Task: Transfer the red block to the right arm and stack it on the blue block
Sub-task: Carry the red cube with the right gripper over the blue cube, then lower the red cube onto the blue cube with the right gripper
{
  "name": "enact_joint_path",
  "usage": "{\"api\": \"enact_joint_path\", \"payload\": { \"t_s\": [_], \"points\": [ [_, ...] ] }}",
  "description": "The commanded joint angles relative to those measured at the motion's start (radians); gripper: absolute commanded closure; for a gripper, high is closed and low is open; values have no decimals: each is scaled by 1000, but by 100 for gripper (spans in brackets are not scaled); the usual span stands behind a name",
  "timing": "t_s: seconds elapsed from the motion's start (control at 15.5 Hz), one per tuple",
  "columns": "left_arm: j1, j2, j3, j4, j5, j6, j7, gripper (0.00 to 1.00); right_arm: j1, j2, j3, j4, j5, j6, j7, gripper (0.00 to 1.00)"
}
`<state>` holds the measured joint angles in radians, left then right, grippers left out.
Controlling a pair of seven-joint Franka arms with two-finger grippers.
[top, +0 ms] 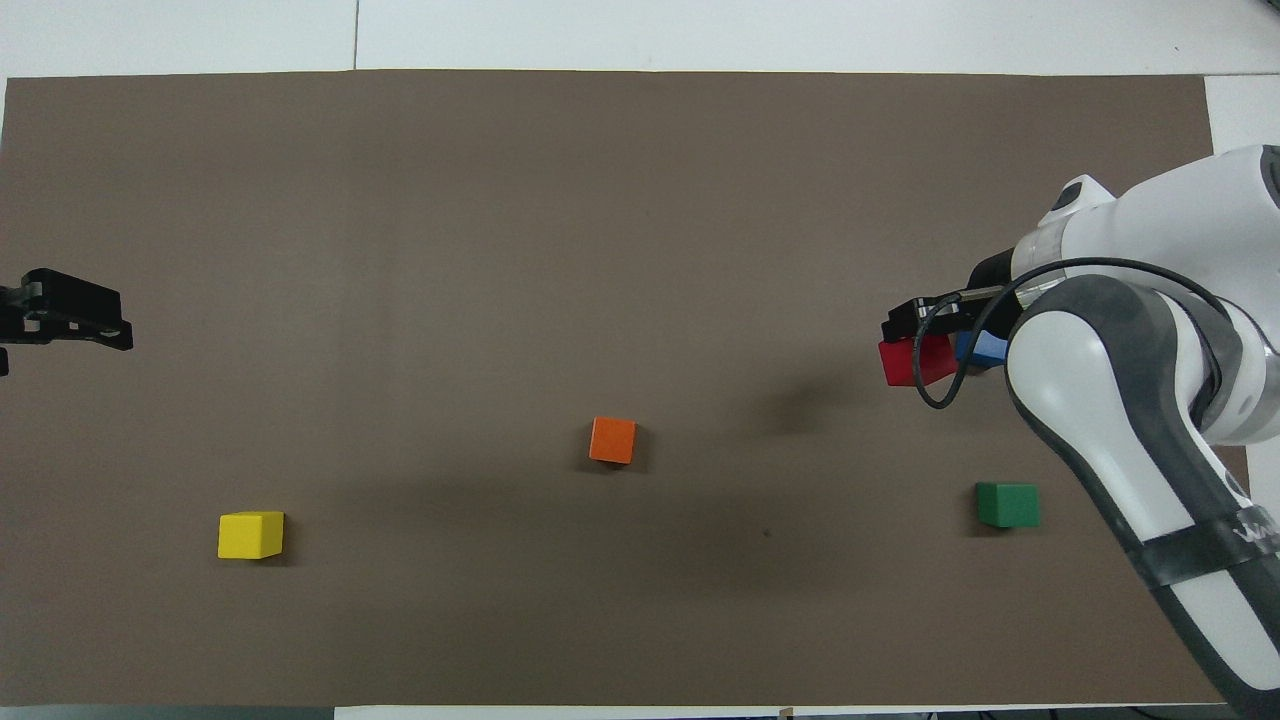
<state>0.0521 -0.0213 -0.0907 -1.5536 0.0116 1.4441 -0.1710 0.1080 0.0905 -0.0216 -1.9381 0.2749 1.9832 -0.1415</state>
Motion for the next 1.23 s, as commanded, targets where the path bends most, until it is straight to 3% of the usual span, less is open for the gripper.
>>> {"api": "enact_joint_path", "payload": {
  "t_s": [0.0,0.45,0.71,1.16],
  "points": [
    [-24,-22,3,-20,-2,-12,21,0,-28,5,12,13,-121,8,112,100],
    [-49,-22,34,-25,-2,2,21,0,-56,20,14,-48,-394,202,269,100],
    [-55,-8,34,-19,-2,-4,13,0,-73,54,14,-56,-399,284,313,100],
    [-63,-6,32,-19,-2,9,24,0,-100,52,14,-168,-399,408,332,100]
  ]
}}
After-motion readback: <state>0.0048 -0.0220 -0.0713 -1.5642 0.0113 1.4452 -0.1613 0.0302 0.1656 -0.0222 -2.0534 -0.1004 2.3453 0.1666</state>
